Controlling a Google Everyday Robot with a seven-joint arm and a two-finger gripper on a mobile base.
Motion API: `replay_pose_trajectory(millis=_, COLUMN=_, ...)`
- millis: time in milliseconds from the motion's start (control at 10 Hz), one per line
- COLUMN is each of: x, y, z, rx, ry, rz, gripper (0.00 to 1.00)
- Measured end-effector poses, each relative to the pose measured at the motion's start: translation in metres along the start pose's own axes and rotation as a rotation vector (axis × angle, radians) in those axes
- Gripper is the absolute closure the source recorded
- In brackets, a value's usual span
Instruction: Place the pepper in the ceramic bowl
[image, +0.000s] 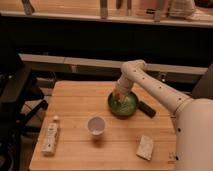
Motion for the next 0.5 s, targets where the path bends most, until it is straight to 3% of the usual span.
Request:
replay_pose_trajectory(millis=200, x=0.0009, y=0.0007, z=-0.0004, rx=0.001, ry=0.001, rz=0.001, gripper=0.42)
replay_pose_trajectory(millis=400, x=0.002, y=0.0025, z=0.0003, rx=-0.002, ry=-0.001, rz=0.002, gripper=0.22)
replay_pose_trajectory(millis=500, x=0.0024, y=0.0024, z=-0.0004, rx=-0.001, ry=-0.001, rz=0.002, gripper=0.2)
